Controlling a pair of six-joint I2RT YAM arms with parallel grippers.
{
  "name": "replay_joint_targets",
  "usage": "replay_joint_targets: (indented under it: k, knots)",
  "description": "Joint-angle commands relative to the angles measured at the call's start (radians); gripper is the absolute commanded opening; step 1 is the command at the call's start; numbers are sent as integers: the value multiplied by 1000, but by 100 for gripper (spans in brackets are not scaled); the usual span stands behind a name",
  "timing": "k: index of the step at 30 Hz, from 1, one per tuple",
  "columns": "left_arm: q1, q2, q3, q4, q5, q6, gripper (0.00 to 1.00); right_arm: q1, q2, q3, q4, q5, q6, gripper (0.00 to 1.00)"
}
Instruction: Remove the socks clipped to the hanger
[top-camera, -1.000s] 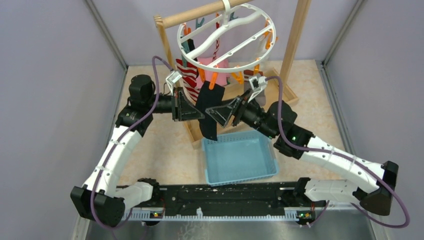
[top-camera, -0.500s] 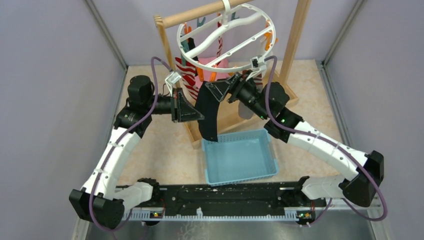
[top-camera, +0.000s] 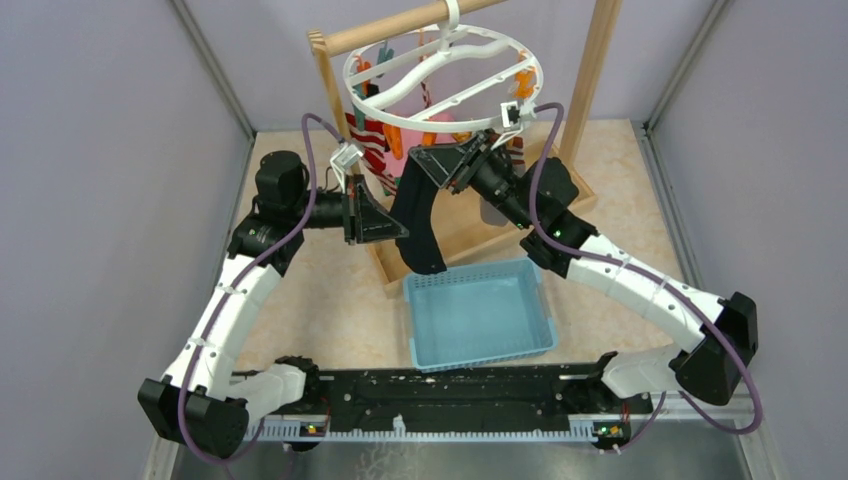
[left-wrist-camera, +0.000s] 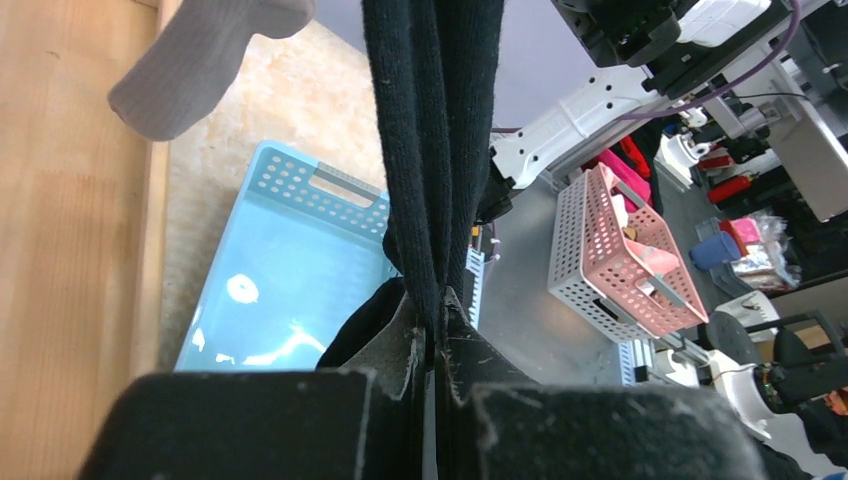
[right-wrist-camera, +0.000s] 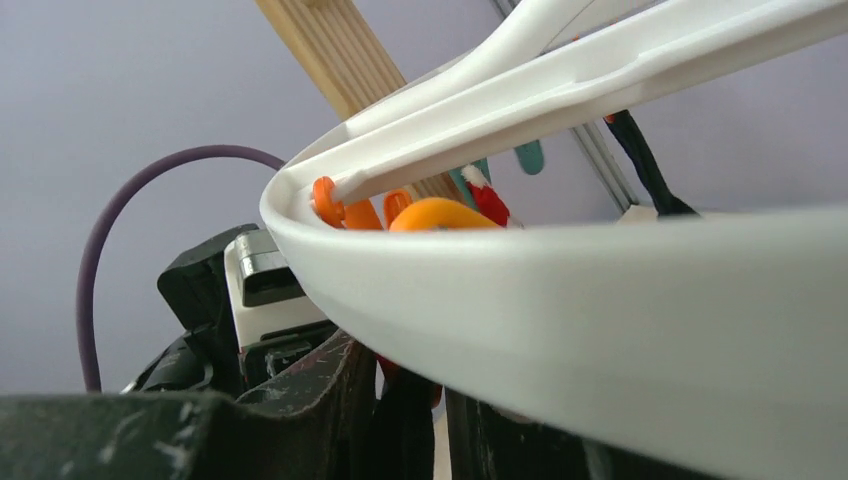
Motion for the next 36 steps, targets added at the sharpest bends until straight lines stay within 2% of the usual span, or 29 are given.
replay_joint_targets:
  k: [1, 5, 11, 13, 15, 17, 23, 25, 33, 36]
  knots:
    - [-12, -15, -2, -32, -9, 64, 0, -9, -15, 41, 62, -7, 15, 18]
    - [-45, -8, 1, -130, -70, 204, 0, -9, -36, 29, 38, 11, 9, 1]
    - [-96, -4, -17, -223, -151, 353, 0, -30, -91, -48, 15, 21, 14, 1]
    - [-98, 0, -10, -223, -150, 354, 0, -39, -105, -71, 26, 20, 22, 22]
    - [-99, 5, 6, -217, -151, 347, 0, -45, -106, -76, 37, 18, 30, 31]
    - [-99, 13, 23, -217, -151, 343, 0, -51, -97, -68, 47, 12, 37, 37]
    - [-99, 13, 40, -202, -145, 317, 0, -53, -60, -33, 76, -17, 47, 45]
    - [-100, 10, 39, -202, -146, 317, 0, -53, -58, -37, 79, -14, 51, 39]
    - [-100, 23, 41, -202, -141, 319, 0, -53, -73, -48, 79, 2, 51, 2]
    - [-112, 29, 39, -227, -146, 357, 0, -59, -77, -47, 66, 6, 48, 0]
